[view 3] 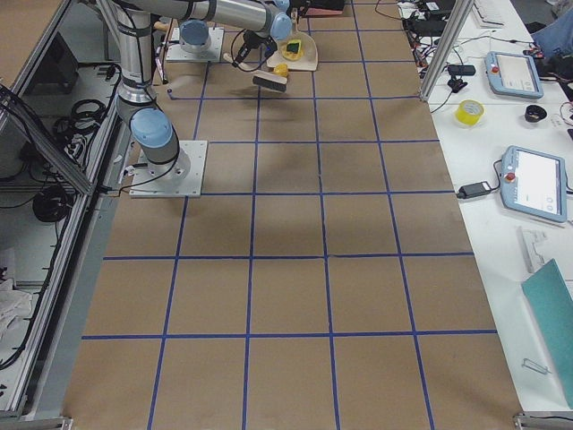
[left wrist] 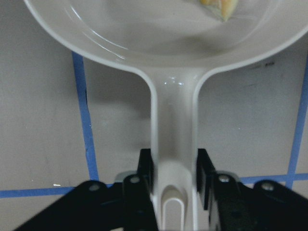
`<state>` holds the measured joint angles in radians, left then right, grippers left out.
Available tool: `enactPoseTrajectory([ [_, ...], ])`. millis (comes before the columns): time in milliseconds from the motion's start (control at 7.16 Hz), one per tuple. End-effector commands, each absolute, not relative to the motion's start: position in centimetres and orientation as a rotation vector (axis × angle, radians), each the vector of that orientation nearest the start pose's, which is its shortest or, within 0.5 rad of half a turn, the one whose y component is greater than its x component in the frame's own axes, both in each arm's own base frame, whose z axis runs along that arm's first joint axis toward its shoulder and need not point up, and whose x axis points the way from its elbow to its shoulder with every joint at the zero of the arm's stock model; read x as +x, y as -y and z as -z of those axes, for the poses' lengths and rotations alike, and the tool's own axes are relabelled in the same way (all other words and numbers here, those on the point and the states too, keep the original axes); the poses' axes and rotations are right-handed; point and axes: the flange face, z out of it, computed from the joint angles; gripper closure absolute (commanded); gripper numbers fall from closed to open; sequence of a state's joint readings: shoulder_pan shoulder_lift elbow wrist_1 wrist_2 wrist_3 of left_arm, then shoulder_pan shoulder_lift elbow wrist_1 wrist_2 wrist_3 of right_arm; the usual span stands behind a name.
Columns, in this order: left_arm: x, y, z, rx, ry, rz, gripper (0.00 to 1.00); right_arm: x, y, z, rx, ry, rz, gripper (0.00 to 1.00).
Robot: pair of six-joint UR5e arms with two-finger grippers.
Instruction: Sweep and dump trash into bin
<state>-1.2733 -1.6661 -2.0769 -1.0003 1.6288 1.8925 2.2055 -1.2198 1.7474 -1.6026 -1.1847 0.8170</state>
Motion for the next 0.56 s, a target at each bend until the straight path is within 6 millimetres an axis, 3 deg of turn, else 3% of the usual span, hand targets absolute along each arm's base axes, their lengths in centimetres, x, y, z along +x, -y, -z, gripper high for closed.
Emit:
enactPoseTrajectory([
  [0,1.3,47.8,-25.9,-2.243,2.193,0.106,1.00,47.1,32.9,-20.8,0.446,-2.968,-0.913,1.00],
  [419,1.3,47.9,-26.1,-2.247,2.194,0.102,1.00,48.8,33.6,-19.6,0.413,-2.948,-0.844,1.00],
])
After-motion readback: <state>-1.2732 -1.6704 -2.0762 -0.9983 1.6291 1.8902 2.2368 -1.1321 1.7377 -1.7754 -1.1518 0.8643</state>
